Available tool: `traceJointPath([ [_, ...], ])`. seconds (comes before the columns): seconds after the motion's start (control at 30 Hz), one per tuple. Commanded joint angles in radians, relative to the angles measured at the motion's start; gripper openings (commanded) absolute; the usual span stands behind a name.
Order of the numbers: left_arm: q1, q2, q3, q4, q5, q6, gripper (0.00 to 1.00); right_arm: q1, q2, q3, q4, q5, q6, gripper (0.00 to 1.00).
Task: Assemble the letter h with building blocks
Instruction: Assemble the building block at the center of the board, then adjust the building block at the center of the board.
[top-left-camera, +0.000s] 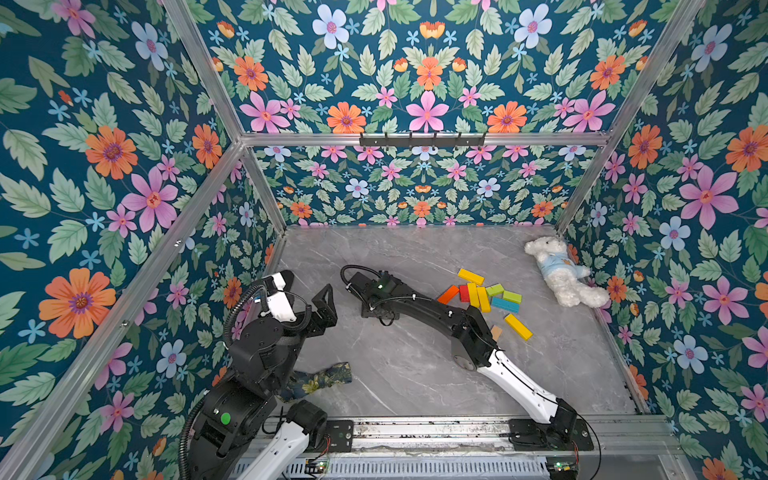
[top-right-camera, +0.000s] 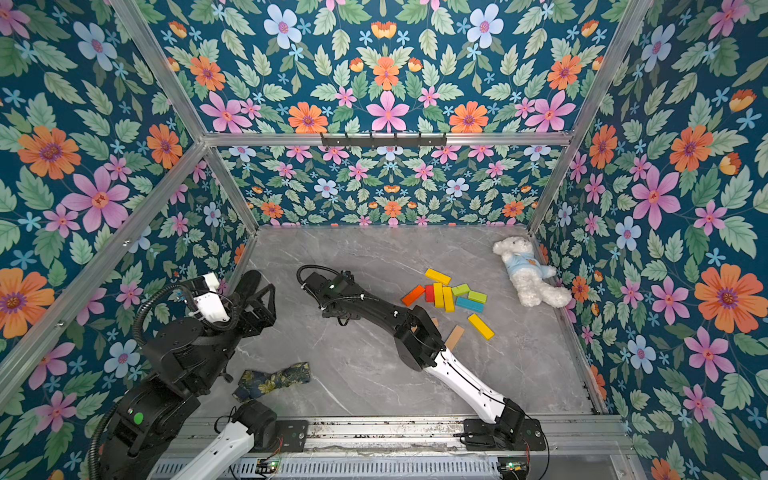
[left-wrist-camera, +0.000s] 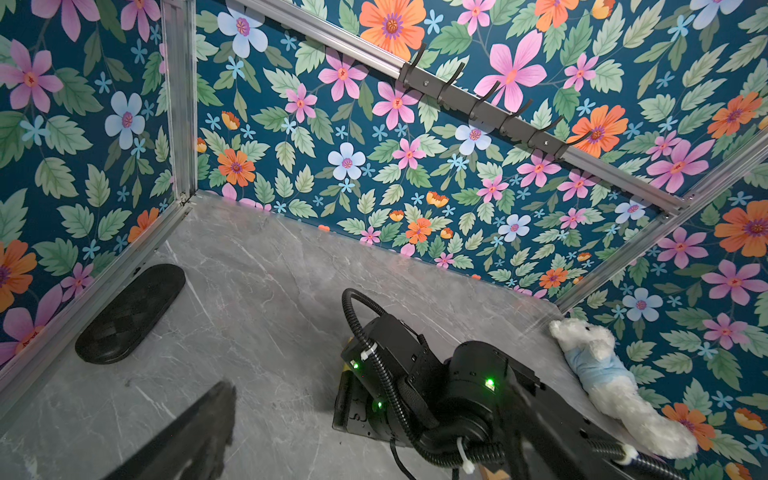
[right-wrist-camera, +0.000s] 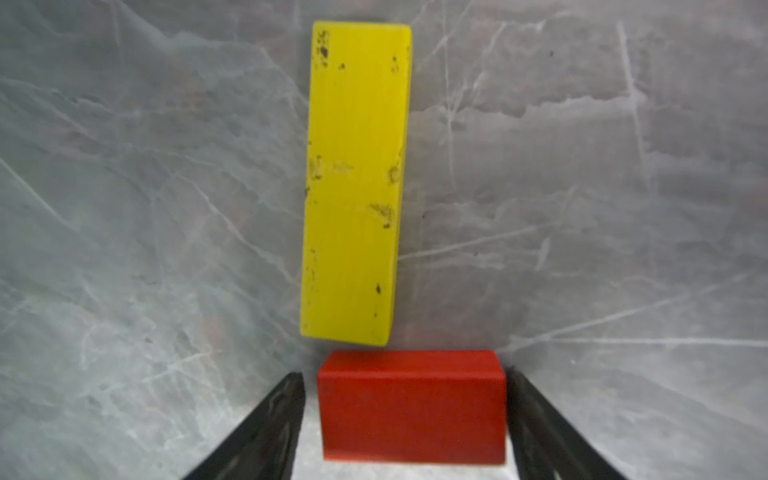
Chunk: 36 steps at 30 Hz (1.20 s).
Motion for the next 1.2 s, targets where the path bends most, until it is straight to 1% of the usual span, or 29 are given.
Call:
traceJointPath([
  [0.0,0.000,0.002,0.004,0.003,-0.015,0.015,0.99,-0.002,0.012,-0.001,-0.014,-0.004,0.008,0.83],
  [0.1,0.000,0.002,0.005,0.003,-0.014,0.015,0.99,-0.002,-0.004,-0.007,0.004,0.015,-0.018,0.84],
  [0.2,0.000,0.004,0.010,0.001,-0.018,0.015,0.99,-0.001,-0.059,-0.016,0.033,0.076,-0.082,0.84],
  [0.27,0.000,0.003,0.015,-0.001,-0.021,0.016,0.99,-0.002,-0.135,-0.064,0.078,0.133,-0.134,0.84],
  [0.33,0.000,0.004,0.015,-0.001,-0.022,0.018,0.99,-0.003,-0.229,-0.162,0.159,0.166,-0.191,0.84],
  [0.37,0.000,0.007,0.014,0.001,-0.021,0.017,0.99,-0.010,-0.268,-0.208,0.192,0.164,-0.203,0.84],
  [0.43,0.000,0.012,0.015,0.001,-0.019,0.016,0.99,-0.030,-0.297,-0.235,0.206,0.120,-0.197,0.84],
  [0.5,0.000,0.015,0.013,0.002,-0.014,0.013,0.99,-0.047,-0.269,-0.187,0.162,0.083,-0.202,0.84],
  [0.6,0.000,0.020,0.012,0.001,-0.015,0.013,0.99,-0.060,-0.171,-0.039,0.082,0.023,-0.282,0.87],
  [0.67,0.000,0.020,0.012,0.001,-0.018,0.012,0.99,-0.065,-0.116,0.018,0.081,-0.041,-0.341,0.89],
  [0.77,0.000,0.022,0.014,-0.001,-0.018,0.010,0.99,-0.067,-0.089,0.000,0.113,-0.067,-0.385,0.91],
  [0.9,0.000,0.024,0.019,-0.002,-0.020,0.010,0.99,-0.069,-0.078,-0.035,0.143,-0.087,-0.388,0.93],
  [1.07,0.000,0.024,0.020,-0.002,-0.021,0.010,0.99,-0.072,-0.022,0.007,0.130,-0.124,-0.408,0.97],
  [1.17,0.000,0.024,0.020,-0.004,-0.021,0.010,0.99,-0.073,0.009,0.046,0.099,-0.115,-0.408,0.97],
])
